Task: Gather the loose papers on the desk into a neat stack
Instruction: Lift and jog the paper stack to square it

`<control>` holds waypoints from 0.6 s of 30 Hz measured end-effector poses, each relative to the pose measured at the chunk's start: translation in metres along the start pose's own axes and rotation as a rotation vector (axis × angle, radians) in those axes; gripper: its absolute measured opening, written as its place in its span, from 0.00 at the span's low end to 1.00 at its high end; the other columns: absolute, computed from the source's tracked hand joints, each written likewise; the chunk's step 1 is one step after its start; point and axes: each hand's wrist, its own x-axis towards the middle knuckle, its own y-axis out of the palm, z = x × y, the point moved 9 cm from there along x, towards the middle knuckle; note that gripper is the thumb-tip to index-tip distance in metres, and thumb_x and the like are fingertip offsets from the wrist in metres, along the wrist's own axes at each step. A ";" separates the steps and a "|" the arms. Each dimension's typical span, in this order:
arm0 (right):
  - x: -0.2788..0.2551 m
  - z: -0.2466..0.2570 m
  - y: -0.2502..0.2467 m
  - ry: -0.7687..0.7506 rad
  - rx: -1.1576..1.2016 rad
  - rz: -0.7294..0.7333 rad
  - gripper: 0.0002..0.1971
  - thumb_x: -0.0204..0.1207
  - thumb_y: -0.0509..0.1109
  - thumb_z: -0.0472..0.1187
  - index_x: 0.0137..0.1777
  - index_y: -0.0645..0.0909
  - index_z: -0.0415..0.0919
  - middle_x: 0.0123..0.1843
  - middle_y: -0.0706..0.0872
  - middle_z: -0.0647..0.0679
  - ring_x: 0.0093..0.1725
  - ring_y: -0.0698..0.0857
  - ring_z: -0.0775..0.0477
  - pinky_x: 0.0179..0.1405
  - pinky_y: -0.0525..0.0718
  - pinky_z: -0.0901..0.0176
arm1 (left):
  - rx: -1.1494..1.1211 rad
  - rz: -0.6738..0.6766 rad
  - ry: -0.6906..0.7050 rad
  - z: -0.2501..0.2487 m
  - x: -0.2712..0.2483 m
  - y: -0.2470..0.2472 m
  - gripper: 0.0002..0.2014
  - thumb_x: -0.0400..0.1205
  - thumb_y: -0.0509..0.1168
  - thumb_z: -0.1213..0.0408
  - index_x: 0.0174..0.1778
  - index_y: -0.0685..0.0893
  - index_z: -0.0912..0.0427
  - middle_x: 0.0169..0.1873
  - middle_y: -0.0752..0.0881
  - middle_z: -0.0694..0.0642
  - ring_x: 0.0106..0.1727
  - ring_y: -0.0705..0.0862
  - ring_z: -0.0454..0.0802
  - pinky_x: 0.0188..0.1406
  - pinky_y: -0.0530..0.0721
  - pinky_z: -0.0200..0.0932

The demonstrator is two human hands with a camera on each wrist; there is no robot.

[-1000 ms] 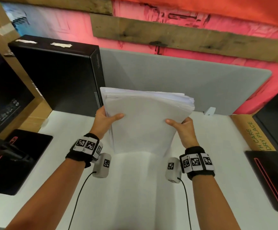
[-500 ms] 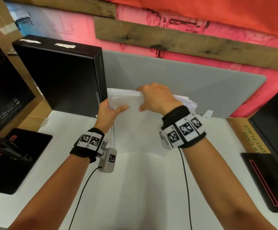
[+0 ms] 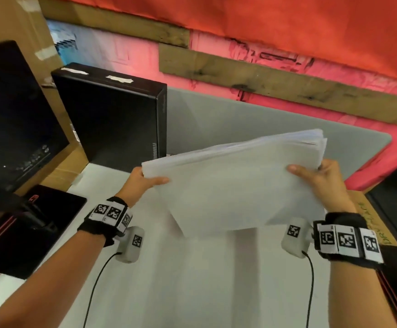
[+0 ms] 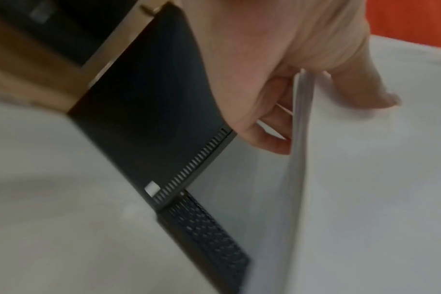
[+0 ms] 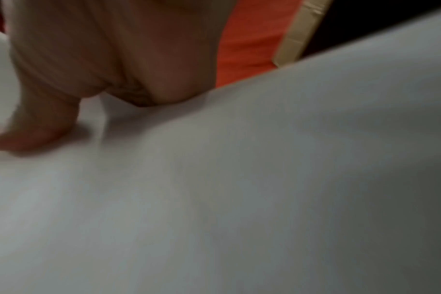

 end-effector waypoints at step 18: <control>-0.046 -0.133 0.047 0.252 0.362 -0.291 0.17 0.70 0.74 0.30 0.58 0.81 0.39 0.48 0.87 0.50 0.47 0.88 0.52 0.47 0.86 0.62 | -0.037 -0.245 0.133 0.011 -0.010 0.028 0.16 0.71 0.72 0.76 0.45 0.84 0.50 0.41 0.88 0.46 0.44 0.87 0.42 0.42 0.86 0.33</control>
